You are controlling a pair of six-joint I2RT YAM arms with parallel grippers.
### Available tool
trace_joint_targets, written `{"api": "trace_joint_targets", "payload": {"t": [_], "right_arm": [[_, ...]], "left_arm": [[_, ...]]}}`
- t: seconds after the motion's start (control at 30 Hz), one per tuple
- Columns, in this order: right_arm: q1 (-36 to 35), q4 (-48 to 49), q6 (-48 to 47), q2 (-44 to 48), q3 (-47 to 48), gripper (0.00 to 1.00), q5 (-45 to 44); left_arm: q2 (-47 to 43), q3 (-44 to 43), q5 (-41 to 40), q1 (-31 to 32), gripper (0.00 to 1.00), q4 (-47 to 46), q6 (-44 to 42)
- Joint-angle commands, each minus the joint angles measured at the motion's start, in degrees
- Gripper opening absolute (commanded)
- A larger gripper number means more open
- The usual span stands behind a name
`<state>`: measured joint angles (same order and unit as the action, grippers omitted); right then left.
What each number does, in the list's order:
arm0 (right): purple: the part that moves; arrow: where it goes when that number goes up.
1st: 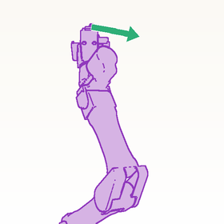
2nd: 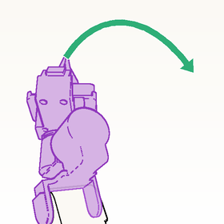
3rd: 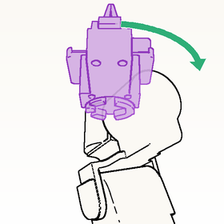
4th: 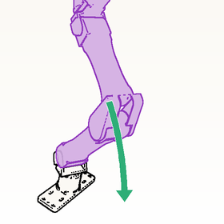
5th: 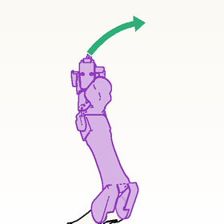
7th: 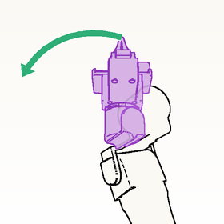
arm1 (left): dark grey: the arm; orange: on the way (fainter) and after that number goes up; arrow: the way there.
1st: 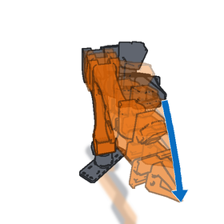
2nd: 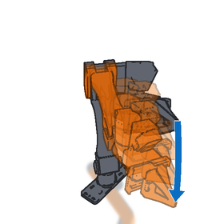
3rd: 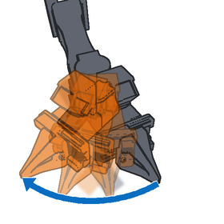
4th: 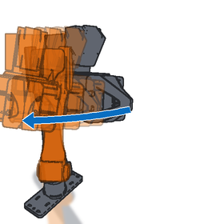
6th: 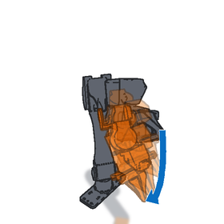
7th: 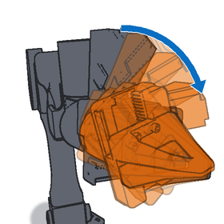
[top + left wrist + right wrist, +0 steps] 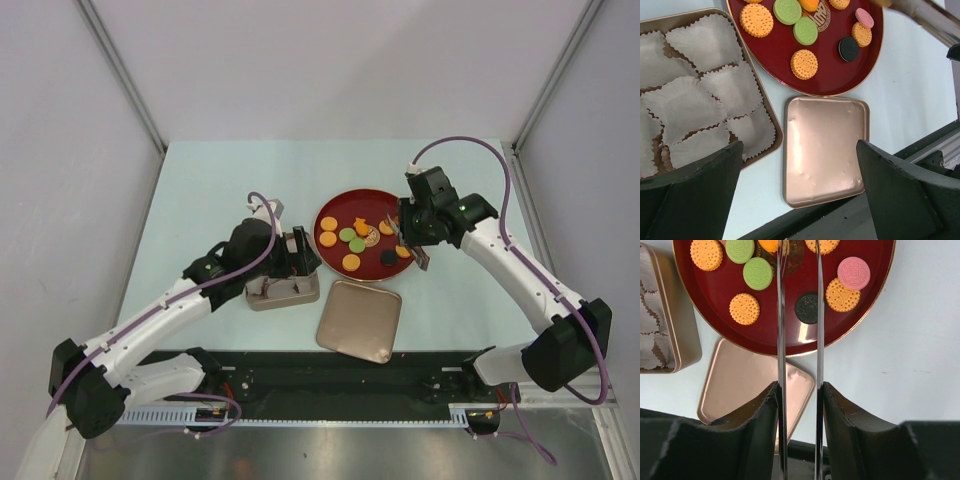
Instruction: Pack the cookies
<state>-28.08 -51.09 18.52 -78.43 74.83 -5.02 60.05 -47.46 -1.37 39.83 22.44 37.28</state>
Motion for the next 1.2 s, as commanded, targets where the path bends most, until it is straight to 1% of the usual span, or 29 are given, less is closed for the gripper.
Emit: {"api": "trace_joint_targets", "payload": {"t": [0.0, 0.27, 0.4, 0.53, 0.73, 0.97, 1.17], "right_arm": [[-0.31, 1.43, -0.42, 0.56, 1.46, 0.44, -0.78], [-1.28, 2.75, -1.47, -0.05, 0.41, 0.43, -1.93], [-2.86, 4.68, -2.00, -0.14, -1.35, 0.43, -4.82], [-4.27, 6.70, -1.74, -2.59, -3.81, 0.44, -7.72], [-4.09, 10.48, 0.10, -5.32, -4.87, 0.47, -10.45], [-2.60, 12.68, 0.46, -7.79, -4.60, 0.50, -10.63], [-1.19, 13.74, 0.37, -9.37, -5.30, 0.51, -9.49]], "left_arm": [[-0.81, 0.35, -1.09, 0.33, 1.00, -0.38, -0.19], [-0.99, 0.70, -1.62, 0.33, 1.00, -0.20, -0.45], [-0.90, 1.23, -1.80, 0.33, 1.00, -0.29, -0.54], [-0.64, 1.67, -1.89, 0.33, 1.00, -0.20, -0.63], [-0.37, 1.41, -1.97, 0.33, 1.00, 0.41, -1.33], [-0.29, 1.32, -3.03, 0.33, 1.00, 1.29, -2.29], [0.15, 1.32, -3.38, 0.33, 1.00, 1.47, -2.56]]}}
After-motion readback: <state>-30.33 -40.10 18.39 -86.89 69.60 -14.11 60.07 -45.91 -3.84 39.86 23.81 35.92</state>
